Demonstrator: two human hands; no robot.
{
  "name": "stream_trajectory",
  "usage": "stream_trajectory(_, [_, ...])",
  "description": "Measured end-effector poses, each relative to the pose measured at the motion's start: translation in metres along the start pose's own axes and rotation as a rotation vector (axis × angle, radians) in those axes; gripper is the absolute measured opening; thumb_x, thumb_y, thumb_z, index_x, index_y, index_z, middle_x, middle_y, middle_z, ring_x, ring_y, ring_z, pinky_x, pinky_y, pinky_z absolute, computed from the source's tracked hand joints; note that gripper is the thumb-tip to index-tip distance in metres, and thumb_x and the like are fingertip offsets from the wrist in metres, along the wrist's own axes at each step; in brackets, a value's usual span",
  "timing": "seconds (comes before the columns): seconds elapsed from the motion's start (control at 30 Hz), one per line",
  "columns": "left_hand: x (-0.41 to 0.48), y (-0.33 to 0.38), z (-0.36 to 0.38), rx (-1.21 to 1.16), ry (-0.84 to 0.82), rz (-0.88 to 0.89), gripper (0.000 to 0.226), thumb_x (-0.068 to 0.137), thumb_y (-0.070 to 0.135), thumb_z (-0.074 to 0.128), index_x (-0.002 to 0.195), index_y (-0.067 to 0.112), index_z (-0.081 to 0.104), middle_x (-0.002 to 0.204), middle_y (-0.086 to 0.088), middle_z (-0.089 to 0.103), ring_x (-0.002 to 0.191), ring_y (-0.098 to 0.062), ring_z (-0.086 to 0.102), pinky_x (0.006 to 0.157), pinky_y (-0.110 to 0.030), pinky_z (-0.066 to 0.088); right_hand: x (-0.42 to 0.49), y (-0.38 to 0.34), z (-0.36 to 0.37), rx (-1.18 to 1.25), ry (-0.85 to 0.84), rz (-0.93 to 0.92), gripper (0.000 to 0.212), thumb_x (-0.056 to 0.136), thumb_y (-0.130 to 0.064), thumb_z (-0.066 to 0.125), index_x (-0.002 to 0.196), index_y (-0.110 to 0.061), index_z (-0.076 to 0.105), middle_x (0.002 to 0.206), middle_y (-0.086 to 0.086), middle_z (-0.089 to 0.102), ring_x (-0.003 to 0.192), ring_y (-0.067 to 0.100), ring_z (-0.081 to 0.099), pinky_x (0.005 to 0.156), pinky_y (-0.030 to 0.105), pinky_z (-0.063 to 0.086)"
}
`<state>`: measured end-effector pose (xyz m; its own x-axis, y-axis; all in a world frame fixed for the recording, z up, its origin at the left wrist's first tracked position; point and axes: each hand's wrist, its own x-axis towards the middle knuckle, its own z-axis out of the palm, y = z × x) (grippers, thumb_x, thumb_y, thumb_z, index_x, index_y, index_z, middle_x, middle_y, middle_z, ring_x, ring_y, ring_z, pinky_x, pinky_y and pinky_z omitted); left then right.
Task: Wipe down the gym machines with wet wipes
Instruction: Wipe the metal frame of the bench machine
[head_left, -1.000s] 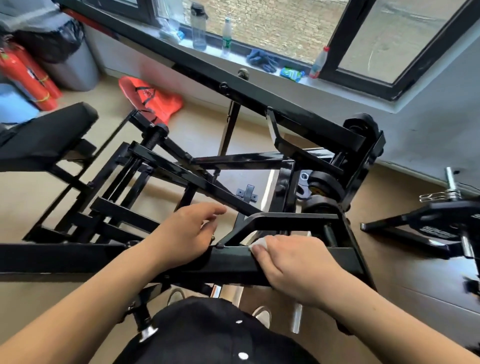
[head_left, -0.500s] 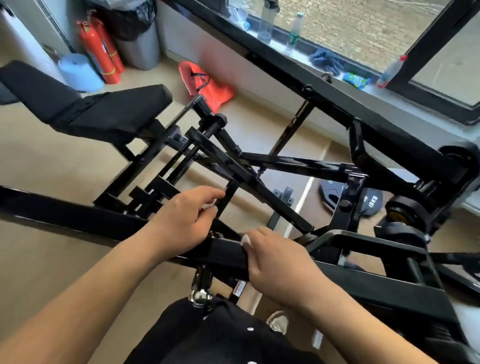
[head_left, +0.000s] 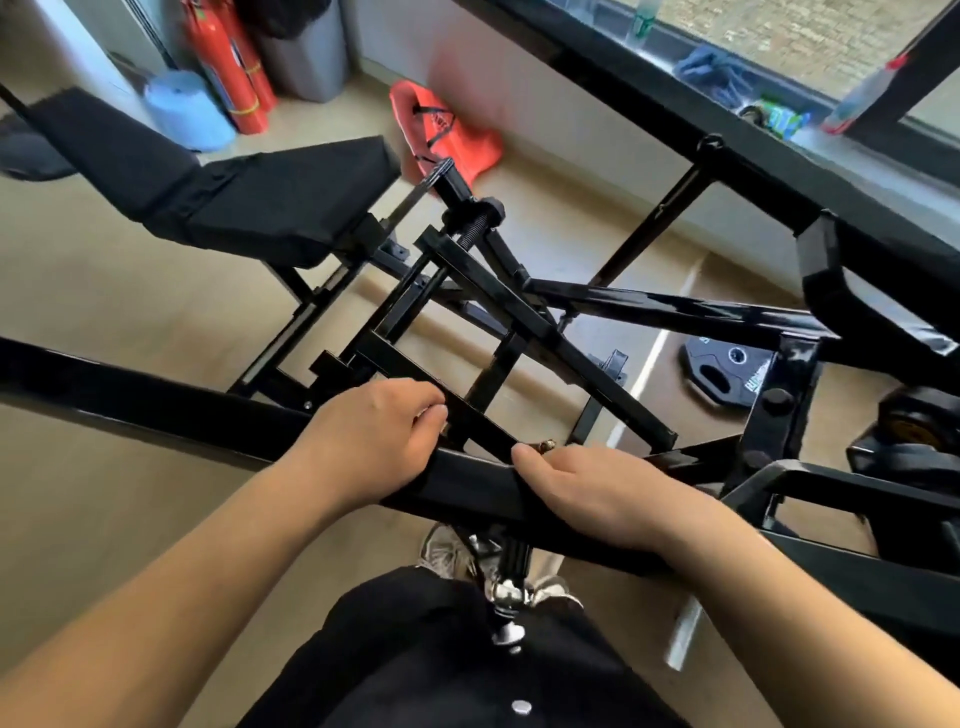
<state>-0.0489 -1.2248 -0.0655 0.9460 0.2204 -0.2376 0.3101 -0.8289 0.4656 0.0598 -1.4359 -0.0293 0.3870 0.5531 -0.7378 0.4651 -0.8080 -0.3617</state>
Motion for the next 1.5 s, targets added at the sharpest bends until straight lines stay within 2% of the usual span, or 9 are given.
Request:
stream_trajectory(0.07, [-0.002,0.000,0.004,-0.002,-0.011,-0.016,0.027,0.104,0.039,0.042,0.109,0.031,0.067,0.098,0.013,0.068,0.092,-0.012,0.065,0.082,-0.041,0.057,-0.029,0.019,-0.003,-0.157,0.065,0.033,0.072,0.102,-0.069,0.011,0.093,-0.024,0.066,0.087,-0.005,0.069,0.084,0.013,0.064,0.086,0.036,0.053])
stream_trajectory(0.17, [0.002,0.012,0.009,-0.024,0.063,0.037,0.025,0.103,0.025,0.052,0.120,0.022,0.070,0.111,0.007,0.073,0.102,-0.017,0.069,0.088,-0.041,0.058,-0.065,0.045,-0.005,-0.354,0.148,0.030,0.061,0.098,-0.072,0.011,0.092,-0.030,0.055,0.084,-0.010,0.063,0.079,0.010,0.060,0.078,0.034,0.051])
stream_trajectory(0.37, [-0.002,0.054,0.022,-0.120,0.066,0.121,0.044,0.099,0.039,0.046,0.134,0.020,0.064,0.128,0.008,0.068,0.118,-0.009,0.063,0.100,-0.038,0.055,-0.055,0.036,0.023,-0.234,0.309,-0.192,0.075,0.091,-0.079,0.004,0.133,-0.032,0.044,0.118,-0.011,0.061,0.106,0.015,0.061,0.088,0.037,0.050])
stream_trajectory(0.5, [-0.016,0.052,0.022,-0.149,0.127,0.093,0.039,0.099,0.029,0.052,0.134,0.017,0.063,0.130,0.007,0.067,0.121,-0.010,0.062,0.103,-0.035,0.053,-0.030,0.021,0.025,-0.053,0.320,-0.200,0.053,0.100,-0.069,0.013,0.110,-0.032,0.049,0.093,-0.010,0.066,0.091,0.020,0.064,0.081,0.040,0.049])
stream_trajectory(0.63, [-0.028,0.033,0.009,-0.165,0.182,0.067,0.035,0.100,0.018,0.059,0.135,0.015,0.063,0.131,0.007,0.066,0.123,-0.006,0.060,0.106,-0.031,0.050,-0.024,0.011,0.023,0.002,0.310,-0.114,0.041,0.106,-0.058,0.020,0.115,-0.028,0.047,0.091,-0.009,0.069,0.091,0.019,0.065,0.084,0.039,0.050])
stream_trajectory(0.83, [-0.010,-0.015,-0.021,-0.152,0.189,0.142,0.036,0.099,0.014,0.063,0.135,0.015,0.064,0.132,0.006,0.066,0.123,-0.007,0.060,0.107,-0.026,0.049,0.004,-0.031,0.021,0.164,0.416,-0.035,0.041,0.109,-0.044,0.030,0.082,-0.023,0.052,0.078,-0.007,0.062,0.075,0.016,0.058,0.074,0.040,0.049])
stream_trajectory(1.0, [0.016,-0.076,-0.048,-0.130,0.094,0.251,0.039,0.099,0.029,0.054,0.135,0.018,0.064,0.135,0.008,0.065,0.127,-0.006,0.059,0.107,-0.032,0.051,0.039,-0.113,0.025,-0.016,0.213,-0.080,0.040,0.109,-0.040,0.024,0.078,-0.021,0.040,0.085,0.000,0.061,0.090,0.033,0.062,0.083,0.046,0.051])
stream_trajectory(1.17, [0.024,-0.144,-0.072,-0.106,-0.059,0.247,0.034,0.101,0.025,0.058,0.134,0.026,0.064,0.128,0.011,0.068,0.118,-0.006,0.063,0.102,-0.034,0.053,0.085,-0.193,0.025,0.030,0.111,-0.043,0.055,0.100,-0.059,0.025,0.073,-0.021,0.054,0.074,-0.002,0.059,0.078,0.023,0.057,0.065,0.036,0.038])
stream_trajectory(1.5, [0.006,-0.205,-0.088,-0.150,-0.167,0.142,0.030,0.104,0.028,0.054,0.132,0.028,0.065,0.119,0.015,0.069,0.108,0.000,0.062,0.097,-0.025,0.052,0.058,-0.163,0.017,-0.084,0.076,0.214,0.087,0.086,-0.090,0.008,0.098,-0.028,0.067,0.090,-0.009,0.070,0.086,0.013,0.065,0.086,0.034,0.053])
